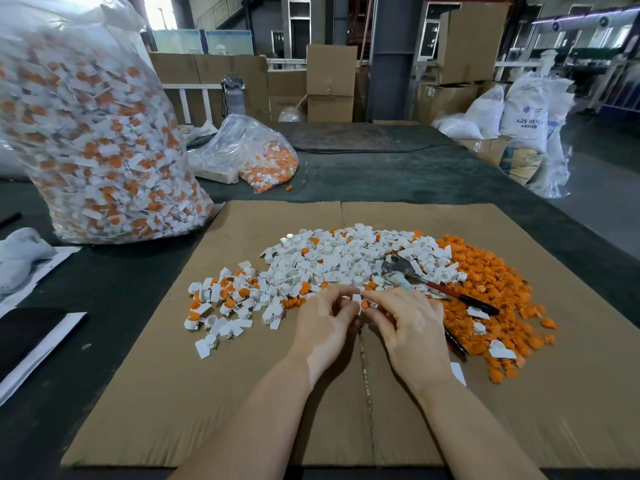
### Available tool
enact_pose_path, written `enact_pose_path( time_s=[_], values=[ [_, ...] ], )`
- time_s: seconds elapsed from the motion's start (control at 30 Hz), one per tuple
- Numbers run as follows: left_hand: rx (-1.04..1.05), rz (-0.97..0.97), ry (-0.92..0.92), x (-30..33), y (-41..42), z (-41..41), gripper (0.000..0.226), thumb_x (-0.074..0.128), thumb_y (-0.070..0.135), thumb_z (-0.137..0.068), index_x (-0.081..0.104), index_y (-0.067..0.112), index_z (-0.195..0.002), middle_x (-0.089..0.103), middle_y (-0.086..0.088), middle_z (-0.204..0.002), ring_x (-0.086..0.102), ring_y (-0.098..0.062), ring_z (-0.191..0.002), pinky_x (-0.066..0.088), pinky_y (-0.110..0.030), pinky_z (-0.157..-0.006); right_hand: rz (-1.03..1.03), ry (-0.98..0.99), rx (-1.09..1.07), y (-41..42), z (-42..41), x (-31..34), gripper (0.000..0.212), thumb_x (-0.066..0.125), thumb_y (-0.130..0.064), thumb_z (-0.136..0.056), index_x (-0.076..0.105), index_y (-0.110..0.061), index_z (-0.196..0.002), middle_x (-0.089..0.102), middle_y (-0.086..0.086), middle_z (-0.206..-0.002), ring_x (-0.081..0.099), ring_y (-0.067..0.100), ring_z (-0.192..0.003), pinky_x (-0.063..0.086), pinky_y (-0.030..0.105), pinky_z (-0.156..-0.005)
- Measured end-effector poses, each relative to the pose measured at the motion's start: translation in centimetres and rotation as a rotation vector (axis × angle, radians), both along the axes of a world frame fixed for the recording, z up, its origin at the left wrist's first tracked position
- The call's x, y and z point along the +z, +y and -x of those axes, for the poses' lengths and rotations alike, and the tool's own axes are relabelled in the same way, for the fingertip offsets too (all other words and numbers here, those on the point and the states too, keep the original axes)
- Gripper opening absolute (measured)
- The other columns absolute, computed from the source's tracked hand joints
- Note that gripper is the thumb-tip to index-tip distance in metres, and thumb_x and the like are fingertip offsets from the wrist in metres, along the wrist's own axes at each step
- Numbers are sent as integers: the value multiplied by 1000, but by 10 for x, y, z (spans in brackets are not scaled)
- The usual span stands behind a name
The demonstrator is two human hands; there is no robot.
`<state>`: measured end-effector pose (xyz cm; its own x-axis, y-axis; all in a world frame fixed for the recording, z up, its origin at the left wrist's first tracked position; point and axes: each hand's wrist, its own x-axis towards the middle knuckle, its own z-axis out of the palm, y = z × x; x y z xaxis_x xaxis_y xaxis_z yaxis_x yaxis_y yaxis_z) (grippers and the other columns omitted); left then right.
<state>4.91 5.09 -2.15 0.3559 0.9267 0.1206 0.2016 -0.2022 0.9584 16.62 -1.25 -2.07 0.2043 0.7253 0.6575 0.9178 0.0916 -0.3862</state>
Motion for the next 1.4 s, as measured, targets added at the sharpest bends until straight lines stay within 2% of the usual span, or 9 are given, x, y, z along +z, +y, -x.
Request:
enact_pose_path(
  time_s=[0.1, 0.23, 0.7, 0.87, 1.0, 1.07, 1.13, 1.27, 1.4],
  values=[
    [2, -17, 18, -1, 1, 0, 18, 57, 11, -92, 65, 19, -106, 60, 5, -68, 64, -11, -72, 49, -23, -71, 3, 2, -4, 0, 0, 0, 25, 79, -7, -72, 73, -18, -93, 68, -3, -83, 64, 23, -82, 38, 40, -70],
    [6, -21, 22, 0, 1, 0, 17, 58, 11, -92, 65, 20, -103, 61, 0, -72, 65, -21, -79, 49, -29, -75, 8, -3, -9, 1, 0, 0, 21, 78, -9, -73, 72, -18, -91, 68, -4, -83, 64, 23, -82, 35, 37, -72],
    [21, 47, 9, 5, 2, -3, 7, 66, 16, -87, 65, 16, -94, 59, -1, -66, 57, -15, -63, 49, -33, -66, 16, -97, -55, 2, 0, 2, 23, 81, -11, -70, 73, -18, -90, 67, -1, -80, 64, 25, -80, 35, 37, -72],
    [28, 284, -224, 14, 4, -5, 5, 62, 3, -88, 59, 7, -89, 61, -7, -65, 53, -8, -47, 46, -19, -49, -23, -134, -168, 3, -6, 16, 22, 65, -25, -84, 71, -15, -103, 69, 2, -92, 63, 24, -88, 30, 37, -85],
    [57, 318, -245, 14, 8, -4, 5, 62, 3, -88, 62, 8, -89, 65, -6, -66, 56, -5, -49, 47, -15, -50, 518, -74, -472, 8, -31, 31, 43, 46, -38, -91, 48, -19, -130, 51, 4, -130, 43, 22, -122, 18, 44, -106],
    [70, 312, -238, 14, 10, -5, 4, 62, 4, -87, 64, 7, -89, 66, -5, -65, 57, -4, -49, 48, -15, -52, 786, -32, -520, 10, -44, 34, 53, 44, -40, -88, 36, -19, -136, 35, 6, -144, 30, 27, -132, 9, 53, -110],
    [83, 318, -225, 14, 13, -6, 4, 63, 5, -87, 65, 5, -89, 65, 0, -58, 58, -3, -48, 47, -15, -50, 909, -35, -519, 14, -50, 35, 59, 47, -42, -85, 32, -19, -138, 27, 8, -150, 24, 30, -136, 5, 58, -110],
    [99, 392, -280, 18, 14, -9, 8, 64, 4, -86, 65, 1, -93, 63, -1, -54, 58, -9, -47, 47, -18, -47, 874, -102, -508, 17, -51, 39, 47, 50, -47, -85, 46, -18, -123, 39, 9, -139, 34, 30, -128, 18, 55, -109],
    [118, 447, -342, 24, 17, -10, 7, 64, 3, -86, 63, 2, -93, 67, -11, -68, 60, -16, -53, 53, -27, -56, 713, -143, -484, 13, -46, 50, 43, 46, -48, -88, 48, -14, -113, 50, 9, -122, 45, 28, -112, 39, 39, -92]
  ],
)
